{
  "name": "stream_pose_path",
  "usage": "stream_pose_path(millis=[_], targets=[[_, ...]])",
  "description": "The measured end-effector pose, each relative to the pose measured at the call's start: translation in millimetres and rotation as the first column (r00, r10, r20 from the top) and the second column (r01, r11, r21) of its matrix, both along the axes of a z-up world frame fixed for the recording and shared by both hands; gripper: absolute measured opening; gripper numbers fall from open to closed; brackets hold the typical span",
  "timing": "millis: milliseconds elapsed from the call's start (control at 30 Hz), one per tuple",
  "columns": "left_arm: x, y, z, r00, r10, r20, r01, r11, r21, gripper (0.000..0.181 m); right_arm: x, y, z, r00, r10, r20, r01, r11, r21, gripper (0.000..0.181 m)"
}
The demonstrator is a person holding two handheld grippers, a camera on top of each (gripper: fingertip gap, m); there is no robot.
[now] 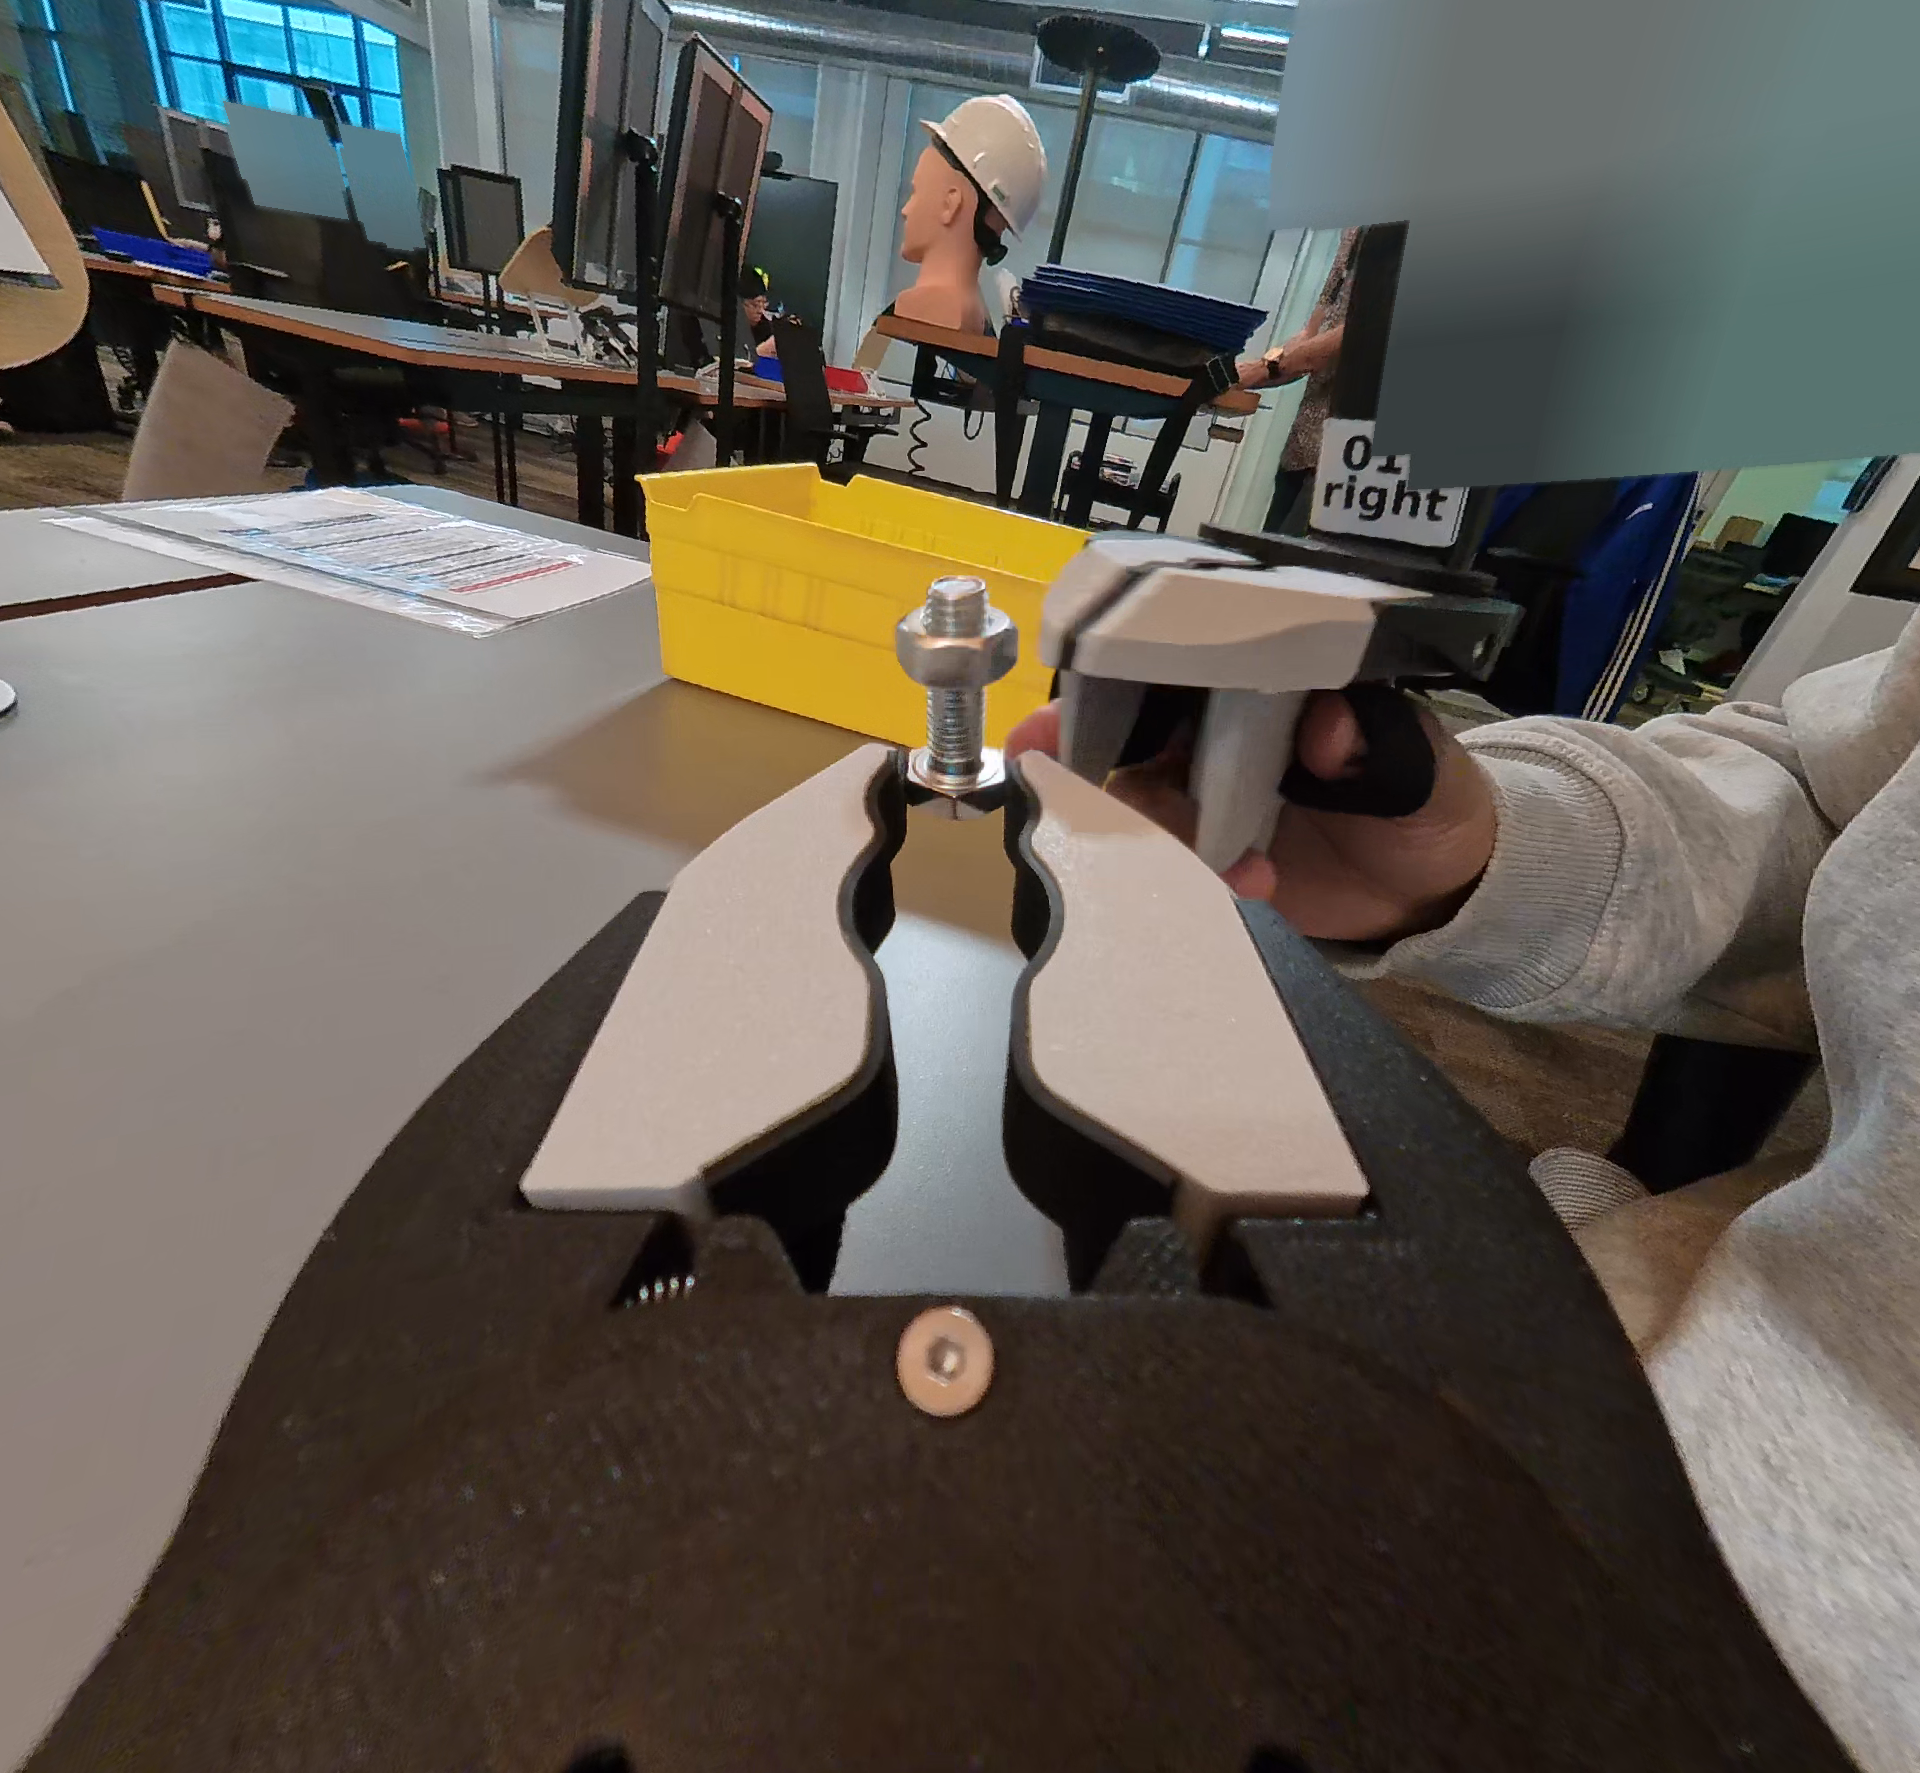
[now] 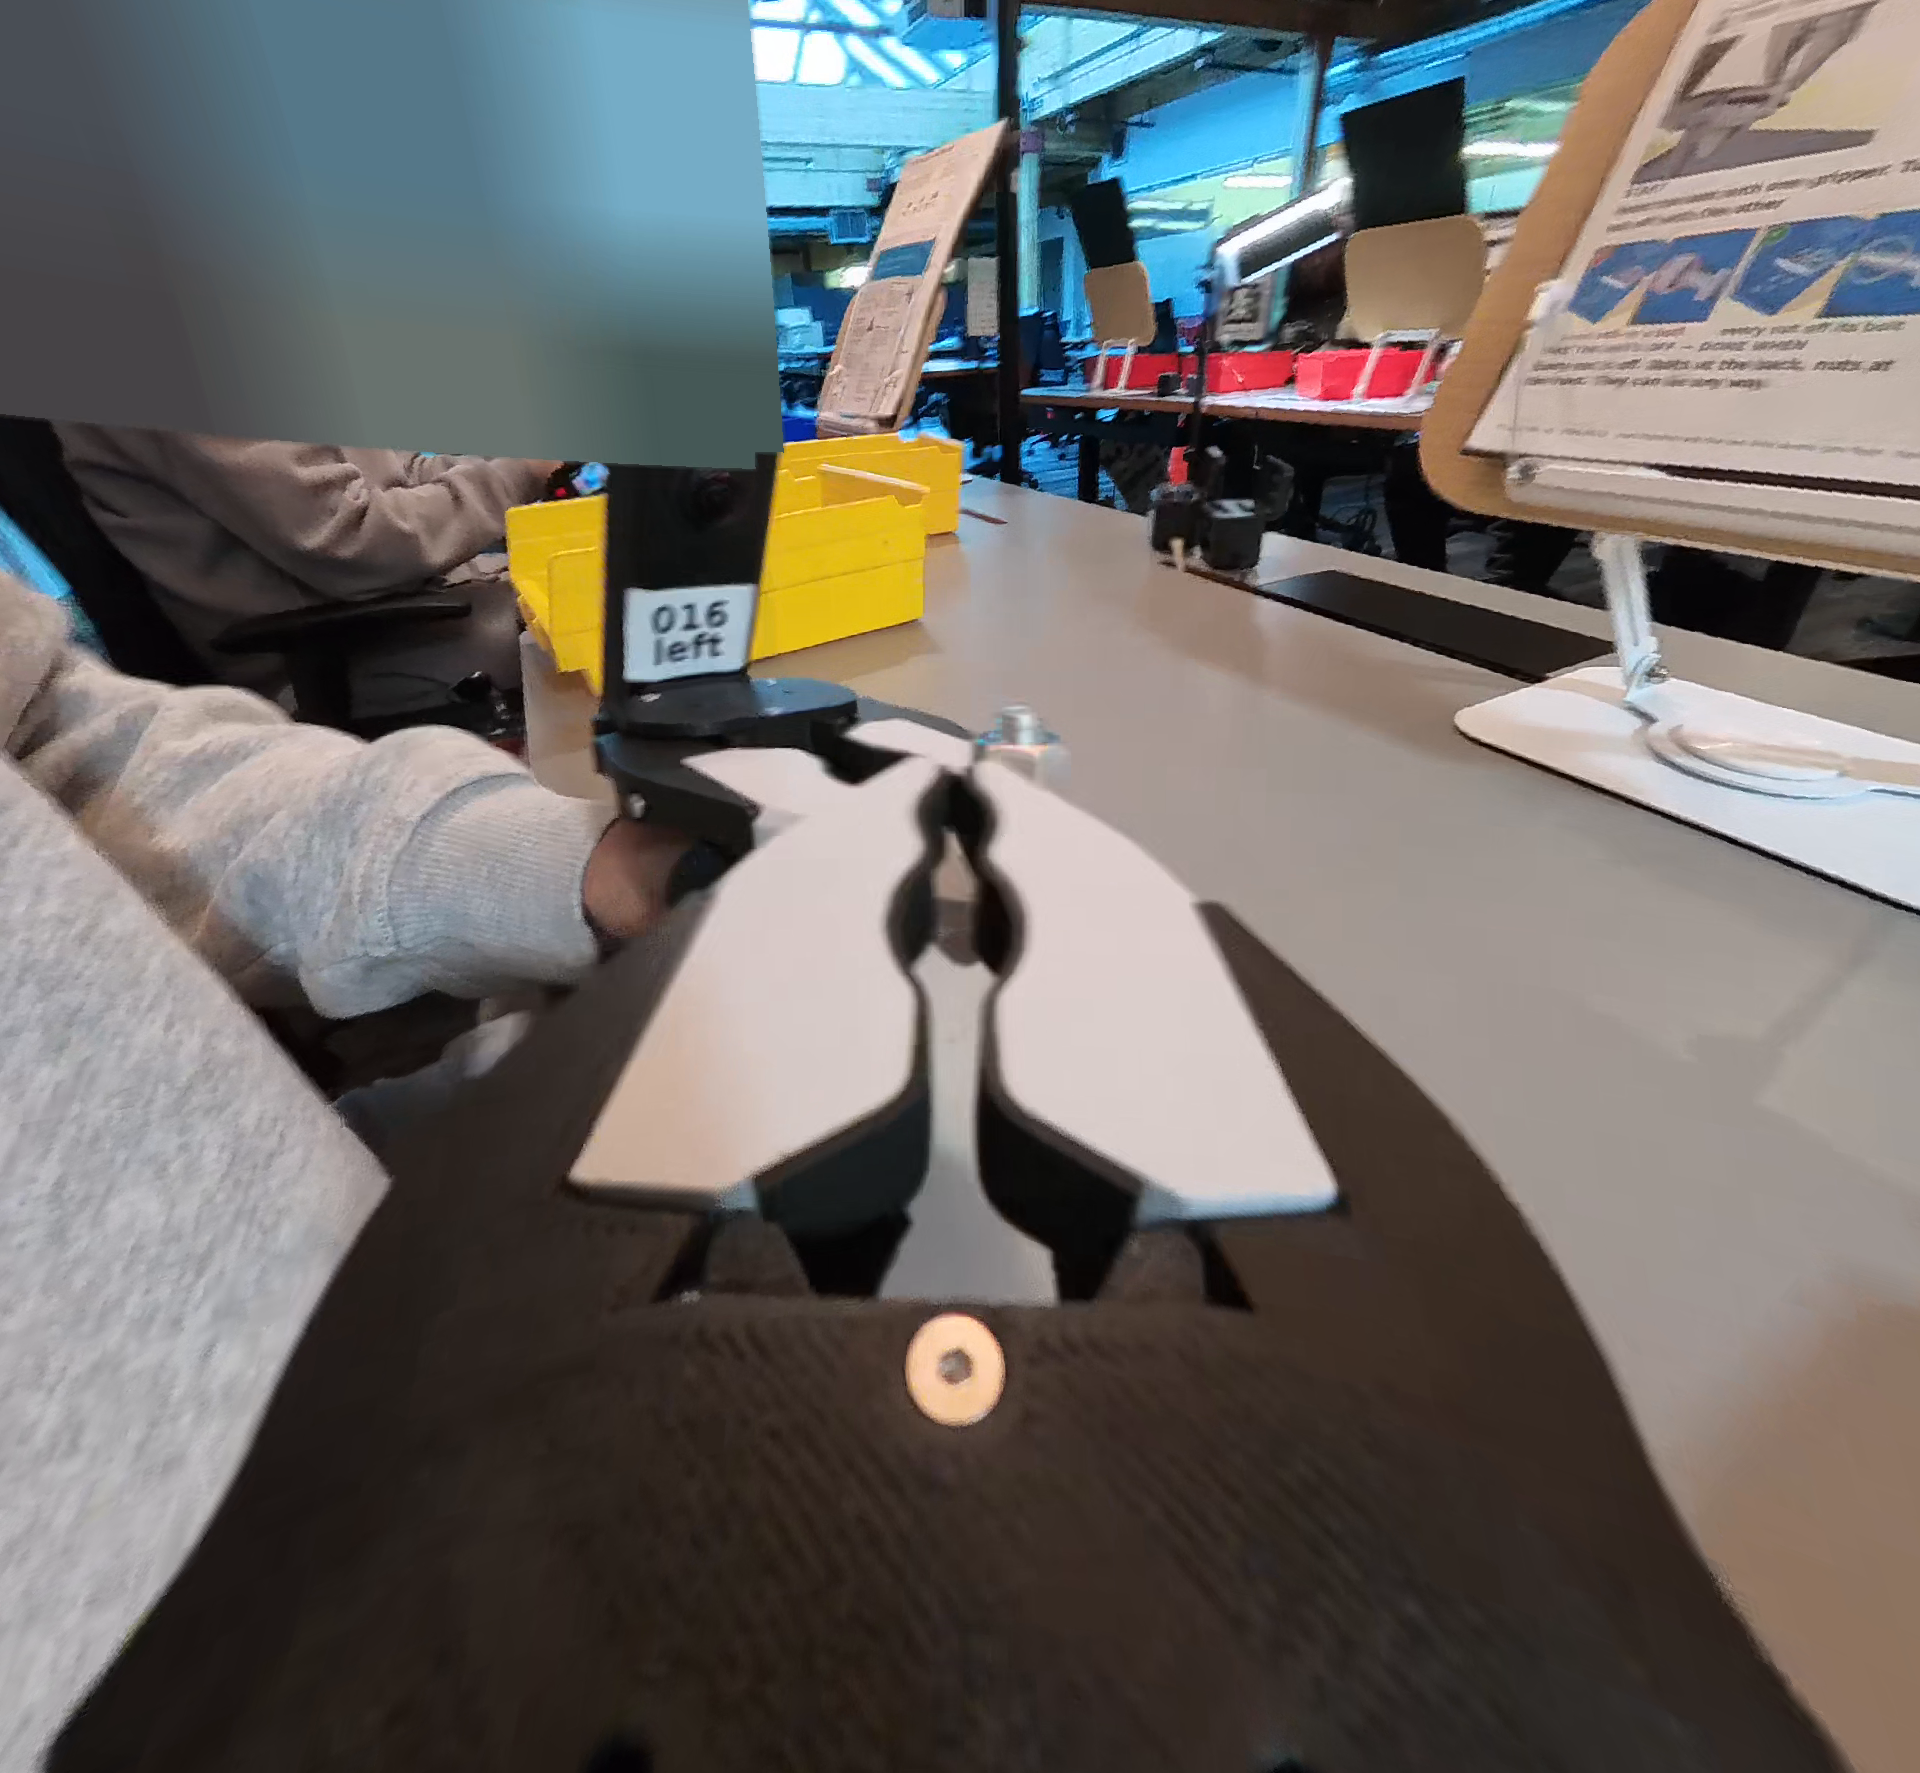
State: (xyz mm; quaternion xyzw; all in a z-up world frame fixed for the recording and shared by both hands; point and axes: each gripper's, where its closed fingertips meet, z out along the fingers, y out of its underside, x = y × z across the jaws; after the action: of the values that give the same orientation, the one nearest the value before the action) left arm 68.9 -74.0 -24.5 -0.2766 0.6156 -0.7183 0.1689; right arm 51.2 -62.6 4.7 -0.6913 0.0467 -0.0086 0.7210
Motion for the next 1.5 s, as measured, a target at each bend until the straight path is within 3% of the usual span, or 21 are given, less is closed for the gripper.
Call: stream_pose_path(millis=[133,267,400,567,667,767,1000,1500], targets=[[0.5,0.6,-0.3,1.0,0.0,-0.007,0.0,1.0,-0.005,0.018,1.8,-0.9,0.0,0.999,-0.001,-0.033,0.001,1.0,0.004,0.002],[-0.1,-0.3,-0.6,1.0,0.0,-0.004,0.0,1.0,0.002,0.018,9.8,-0.9,2.2,0.998,-0.058,-0.004,0.058,0.998,0.036,0.029],[0.0,-0.1,-0.7,1.0,0.0,-0.006,0.0,1.0,0.001,0.018,9.1,1.6,-0.1,0.998,-0.057,0.0,0.057,0.998,0.027,0.037],[0.1,-0.1,-1.3,1.0,0.002,-0.009,-0.002,1.0,0.004,0.018,4.9,3.1,-2.4,0.999,-0.037,0.005,0.037,0.999,0.011,0.036],[0.2,0.0,-1.4,1.0,0.003,-0.011,-0.003,1.0,0.003,0.018,-2.0,-1.3,-0.1,1.0,0.017,-0.018,-0.017,1.0,-0.005,0.0],[0.2,0.1,-1.6,1.0,0.003,-0.012,-0.003,1.0,0.003,0.018,-0.7,-1.1,-0.9,0.998,0.023,-0.057,-0.023,1.0,0.002,0.0],[-0.3,-0.7,-2.3,1.0,0.0,-0.014,0.0,1.0,0.01,0.018,9.1,-3.0,3.7,0.998,-0.058,0.003,0.058,0.997,0.041,0.025],[-7.0,-11.9,-5.8,0.999,-0.025,0.024,0.022,0.995,0.101,0.018,8.7,-2.0,1.6,0.998,-0.061,0.006,0.061,0.998,0.028,0.02]])
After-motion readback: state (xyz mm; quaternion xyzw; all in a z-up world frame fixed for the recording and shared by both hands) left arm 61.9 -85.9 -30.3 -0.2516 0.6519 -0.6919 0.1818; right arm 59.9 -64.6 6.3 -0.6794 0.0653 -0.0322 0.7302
